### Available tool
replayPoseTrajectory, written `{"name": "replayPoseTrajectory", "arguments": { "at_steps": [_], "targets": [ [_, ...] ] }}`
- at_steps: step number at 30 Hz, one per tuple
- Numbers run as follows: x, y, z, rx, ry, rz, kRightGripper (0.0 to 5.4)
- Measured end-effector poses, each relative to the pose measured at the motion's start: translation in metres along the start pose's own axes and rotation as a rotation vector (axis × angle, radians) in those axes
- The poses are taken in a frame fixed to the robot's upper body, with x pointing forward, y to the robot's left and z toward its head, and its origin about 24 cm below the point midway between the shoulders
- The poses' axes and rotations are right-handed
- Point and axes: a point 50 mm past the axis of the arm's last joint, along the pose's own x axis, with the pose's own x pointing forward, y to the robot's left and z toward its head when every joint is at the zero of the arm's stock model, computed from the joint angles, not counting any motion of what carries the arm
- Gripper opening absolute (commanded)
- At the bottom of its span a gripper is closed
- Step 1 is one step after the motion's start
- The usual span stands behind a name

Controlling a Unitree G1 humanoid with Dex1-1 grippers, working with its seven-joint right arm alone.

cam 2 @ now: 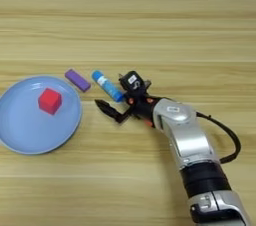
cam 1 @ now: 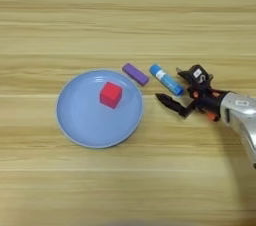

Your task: Move the objects on the table

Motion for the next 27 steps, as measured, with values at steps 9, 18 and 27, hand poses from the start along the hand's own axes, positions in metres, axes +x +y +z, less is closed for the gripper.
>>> {"name": "replayPoseTrajectory", "arguments": {
  "at_steps": [9,18,27],
  "targets": [
    [0.0081,-0.0032,-0.0033,0.044,0.039,-0.008,4.01],
    [0.0102,-0.0021,-0.0081,0.066,0.053,-0.003,2.93],
    [0.0104,-0.0019,-0.0089,0.068,0.056,-0.003,2.00]
  ]
}}
